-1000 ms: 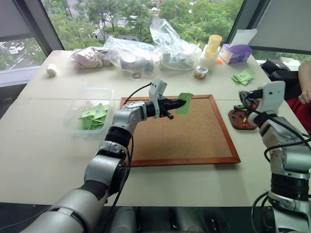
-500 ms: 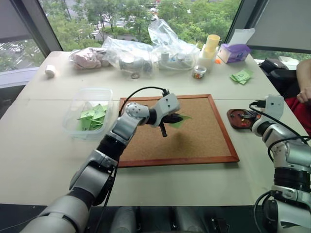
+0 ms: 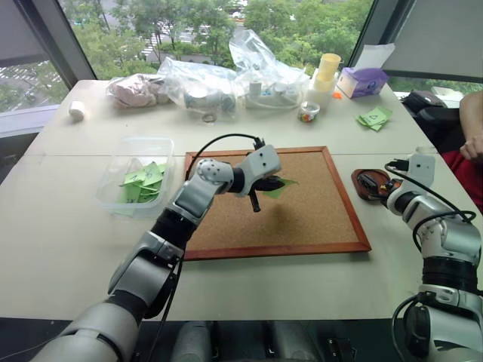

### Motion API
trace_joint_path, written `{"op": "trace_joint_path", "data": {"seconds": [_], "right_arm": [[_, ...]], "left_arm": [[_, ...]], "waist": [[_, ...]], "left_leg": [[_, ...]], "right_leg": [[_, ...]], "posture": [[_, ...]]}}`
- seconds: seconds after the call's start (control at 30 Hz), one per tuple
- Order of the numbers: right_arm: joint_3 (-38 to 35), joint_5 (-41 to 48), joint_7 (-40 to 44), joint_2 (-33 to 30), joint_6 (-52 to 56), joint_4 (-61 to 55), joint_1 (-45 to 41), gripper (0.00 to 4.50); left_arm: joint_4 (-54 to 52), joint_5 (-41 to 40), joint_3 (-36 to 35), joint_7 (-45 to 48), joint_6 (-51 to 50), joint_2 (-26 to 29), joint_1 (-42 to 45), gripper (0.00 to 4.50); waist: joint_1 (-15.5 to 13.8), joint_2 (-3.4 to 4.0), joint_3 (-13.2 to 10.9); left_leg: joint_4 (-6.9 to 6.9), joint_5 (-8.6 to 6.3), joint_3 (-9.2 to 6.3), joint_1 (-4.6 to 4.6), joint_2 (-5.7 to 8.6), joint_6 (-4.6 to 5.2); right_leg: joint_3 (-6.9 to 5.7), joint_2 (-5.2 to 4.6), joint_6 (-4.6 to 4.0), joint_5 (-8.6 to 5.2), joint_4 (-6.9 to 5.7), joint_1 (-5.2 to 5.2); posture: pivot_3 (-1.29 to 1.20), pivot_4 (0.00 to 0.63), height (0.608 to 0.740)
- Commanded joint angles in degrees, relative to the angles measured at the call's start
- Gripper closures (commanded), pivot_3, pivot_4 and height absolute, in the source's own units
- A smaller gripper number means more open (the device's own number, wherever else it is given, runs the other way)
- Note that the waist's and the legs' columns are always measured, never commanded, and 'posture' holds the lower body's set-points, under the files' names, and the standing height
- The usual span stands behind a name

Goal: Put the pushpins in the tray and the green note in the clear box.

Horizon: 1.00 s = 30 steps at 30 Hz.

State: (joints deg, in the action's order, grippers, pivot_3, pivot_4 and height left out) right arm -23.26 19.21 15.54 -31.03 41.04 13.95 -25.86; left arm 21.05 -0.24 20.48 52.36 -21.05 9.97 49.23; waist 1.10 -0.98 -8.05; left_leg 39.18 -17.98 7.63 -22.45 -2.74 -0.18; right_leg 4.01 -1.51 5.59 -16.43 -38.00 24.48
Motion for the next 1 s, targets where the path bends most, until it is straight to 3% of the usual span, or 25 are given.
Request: {"op": "trace_joint_path", "data": {"seconds": [0.03,0.37,0.53,0.77,0.9,1.0], "right_arm": [[-1.7,1.3,-0.1,0.0,-1.1,-0.8,-0.8,0.1],[-2.3,3.0,-0.4,-0.5,-1.2,-3.0,-0.5,0.1],[0.8,2.4,3.9,-3.5,-2.0,-10.4,1.4,0.1],[8.0,9.5,17.2,-5.4,-1.0,-26.8,0.6,0.1],[16.4,17.6,26.3,-3.7,3.8,-33.9,-2.5,0.1],[23.5,17.2,31.1,-3.2,3.2,-34.6,-4.0,0.1]], "left_arm": [[-2.5,-1.9,-1.7,0.3,-0.7,-0.6,1.2,4.5],[-4.0,-3.4,-3.9,-0.1,-2.1,0.4,2.0,4.5],[-8.4,-5.3,-6.8,-0.7,-5.8,3.1,2.4,4.5],[-19.0,-7.4,-17.6,-8.3,-24.0,13.1,3.1,4.5],[-25.1,-4.3,-24.1,-17.0,-41.3,21.9,3.5,4.5],[-32.2,-3.4,-28.1,-21.0,-54.3,27.4,2.0,4.5]], "waist": [[0.0,0.0,0.0],[0.0,0.0,0.0],[0.0,0.09,-0.1],[1.5,0.19,-0.1],[1.7,0.17,-0.2],[1.4,0.08,-0.2]], "left_leg": [[0.0,0.0,0.0,0.0,0.0,0.0],[0.0,0.0,0.0,0.0,0.0,0.0],[0.0,0.0,0.0,0.0,0.0,0.0],[-0.01,0.01,-0.09,0.01,-0.09,-0.01],[-0.01,0.01,-0.12,0.03,-0.12,-0.01],[-0.02,0.0,-0.15,0.0,-0.12,-0.01]], "right_leg": [[0.0,0.0,0.0,0.0,0.0,0.0],[0.0,-0.01,0.0,0.0,0.0,0.0],[0.0,-0.01,0.0,0.0,0.0,0.0],[-0.01,0.07,0.01,0.0,-0.08,0.03],[-0.04,0.09,0.01,0.0,-0.1,0.03],[-0.09,0.07,0.01,0.0,-0.1,0.04]], "posture": [[0.0,0.15,0.738],[0.0,0.15,0.738],[0.0,0.15,0.738],[0.0,0.15,0.738],[0.0,0.15,0.738],[0.0,0.15,0.738]]}}
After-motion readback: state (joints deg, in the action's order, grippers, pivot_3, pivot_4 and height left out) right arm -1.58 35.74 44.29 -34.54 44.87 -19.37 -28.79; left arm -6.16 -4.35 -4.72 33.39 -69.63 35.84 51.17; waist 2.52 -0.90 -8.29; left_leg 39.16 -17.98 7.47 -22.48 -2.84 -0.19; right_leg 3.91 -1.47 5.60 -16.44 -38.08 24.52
